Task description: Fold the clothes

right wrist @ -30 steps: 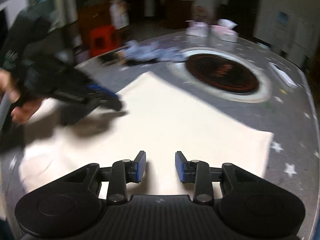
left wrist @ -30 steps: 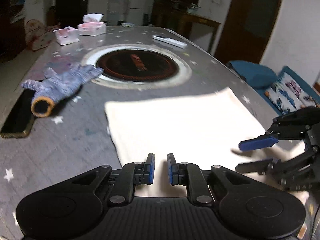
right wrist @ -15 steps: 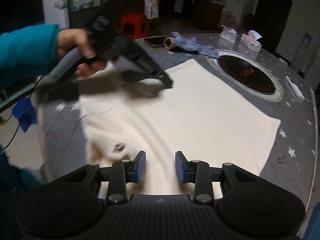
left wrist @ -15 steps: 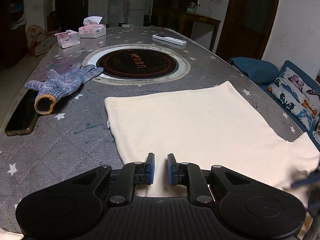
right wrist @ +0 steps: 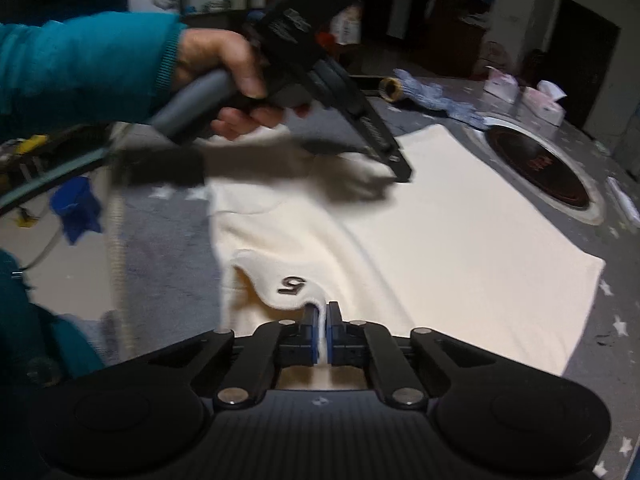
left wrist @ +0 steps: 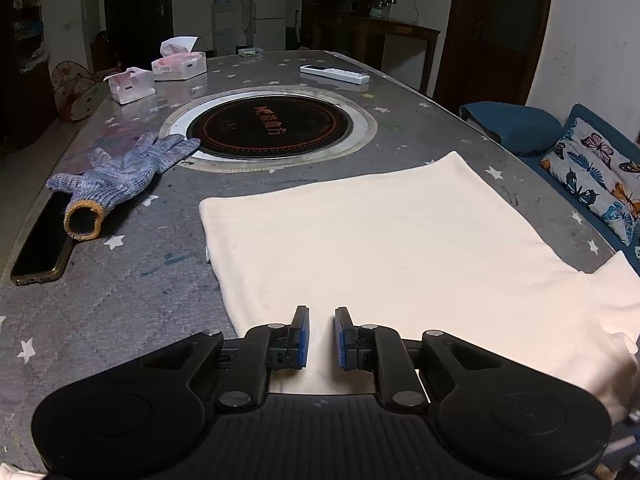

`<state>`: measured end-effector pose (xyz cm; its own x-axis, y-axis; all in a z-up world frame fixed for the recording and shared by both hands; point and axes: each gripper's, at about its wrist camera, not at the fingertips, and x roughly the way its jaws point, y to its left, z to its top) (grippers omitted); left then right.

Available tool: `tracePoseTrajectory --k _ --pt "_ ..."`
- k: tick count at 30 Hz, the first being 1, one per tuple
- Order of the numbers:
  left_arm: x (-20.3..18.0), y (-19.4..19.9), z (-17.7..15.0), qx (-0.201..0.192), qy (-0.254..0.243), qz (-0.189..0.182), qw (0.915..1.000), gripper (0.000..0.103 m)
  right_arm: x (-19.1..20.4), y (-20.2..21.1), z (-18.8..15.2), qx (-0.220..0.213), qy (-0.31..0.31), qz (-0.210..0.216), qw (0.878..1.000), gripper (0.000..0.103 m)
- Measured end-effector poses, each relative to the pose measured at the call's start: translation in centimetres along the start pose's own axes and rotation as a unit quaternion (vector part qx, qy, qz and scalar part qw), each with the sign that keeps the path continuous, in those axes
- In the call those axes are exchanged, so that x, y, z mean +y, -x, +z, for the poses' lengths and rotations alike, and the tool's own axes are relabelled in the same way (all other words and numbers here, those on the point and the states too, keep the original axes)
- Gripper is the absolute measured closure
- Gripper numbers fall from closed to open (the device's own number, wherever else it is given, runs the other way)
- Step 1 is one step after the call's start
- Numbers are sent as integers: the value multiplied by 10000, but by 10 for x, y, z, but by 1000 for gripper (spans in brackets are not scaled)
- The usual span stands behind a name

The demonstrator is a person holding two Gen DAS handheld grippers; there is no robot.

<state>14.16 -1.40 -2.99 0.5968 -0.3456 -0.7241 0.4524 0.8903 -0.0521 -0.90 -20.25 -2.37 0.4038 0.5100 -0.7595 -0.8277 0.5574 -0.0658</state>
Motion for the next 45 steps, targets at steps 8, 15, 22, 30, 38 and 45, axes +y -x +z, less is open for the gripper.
tracePoseTrajectory --k 8,15,22,30,38,45 --pt "-7 8 -1 -59 -38 71 9999 87 16 5 -12 -6 -57 145 9999 98" --pt "-43 51 -21 -398 -368 -614 9966 87 3 35 -14 -245 -680 178 9972 95" --pt "-68 72 -63 -374 -480 -1076 9923 87 -22 48 -33 -373 -1440 -434 9879 88" --pt "-63 87 -105 -252 -438 -882 9948 87 -30 34 -56 -234 -1820 -573 9814 79" --pt "-35 108 -124 -396 5 -912 9950 85 -21 36 -60 -248 -1765 -621 9820 69" --pt "6 135 -125 -729 512 -77 9960 80 -18 35 -58 -267 -1699 -639 9830 65"
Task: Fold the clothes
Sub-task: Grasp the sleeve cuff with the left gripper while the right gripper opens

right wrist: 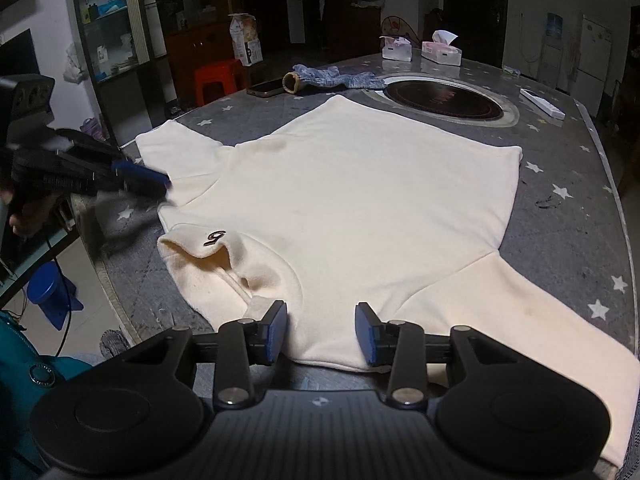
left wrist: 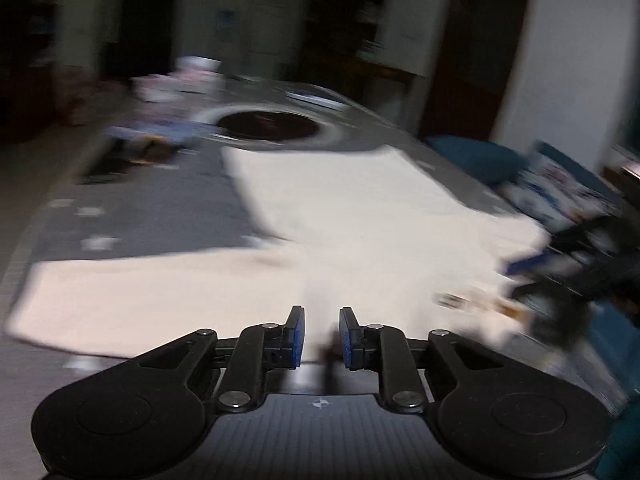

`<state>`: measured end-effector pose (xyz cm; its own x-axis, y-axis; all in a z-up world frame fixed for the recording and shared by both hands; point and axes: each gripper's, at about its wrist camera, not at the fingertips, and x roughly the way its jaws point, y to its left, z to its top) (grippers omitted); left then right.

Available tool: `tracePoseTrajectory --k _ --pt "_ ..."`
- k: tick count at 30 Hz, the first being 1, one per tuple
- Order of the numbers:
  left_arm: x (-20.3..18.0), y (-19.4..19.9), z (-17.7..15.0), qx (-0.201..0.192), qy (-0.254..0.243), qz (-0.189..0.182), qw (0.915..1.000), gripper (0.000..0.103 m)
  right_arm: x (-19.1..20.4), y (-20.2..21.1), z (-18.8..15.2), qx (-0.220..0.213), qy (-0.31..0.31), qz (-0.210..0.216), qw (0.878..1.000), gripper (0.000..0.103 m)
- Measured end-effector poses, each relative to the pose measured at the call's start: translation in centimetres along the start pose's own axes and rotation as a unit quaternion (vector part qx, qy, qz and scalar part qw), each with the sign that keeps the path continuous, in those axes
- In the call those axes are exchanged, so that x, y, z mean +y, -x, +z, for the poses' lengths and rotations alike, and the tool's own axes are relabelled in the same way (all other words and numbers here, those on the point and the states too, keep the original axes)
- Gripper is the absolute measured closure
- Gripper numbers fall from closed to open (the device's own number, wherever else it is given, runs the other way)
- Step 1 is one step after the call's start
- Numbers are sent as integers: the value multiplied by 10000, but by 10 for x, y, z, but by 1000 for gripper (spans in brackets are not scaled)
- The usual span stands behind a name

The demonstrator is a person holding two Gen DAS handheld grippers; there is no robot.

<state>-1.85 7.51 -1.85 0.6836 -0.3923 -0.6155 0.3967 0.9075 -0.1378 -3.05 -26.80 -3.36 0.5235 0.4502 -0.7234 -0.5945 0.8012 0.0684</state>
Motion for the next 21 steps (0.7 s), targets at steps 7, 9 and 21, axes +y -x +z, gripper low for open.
tracePoseTrajectory --k 7,9,21 --pt "60 -4 5 -149 754 2423 9671 62 5 0 2 -37 30 9 10000 64" --pt "73 -8 5 -116 898 2783 9562 55 6 1 1 -55 -5 -20 10000 64" --pt "92 -21 2 -153 867 2887 9534 97 7 17 -9 -280 -384 -285 9985 37"
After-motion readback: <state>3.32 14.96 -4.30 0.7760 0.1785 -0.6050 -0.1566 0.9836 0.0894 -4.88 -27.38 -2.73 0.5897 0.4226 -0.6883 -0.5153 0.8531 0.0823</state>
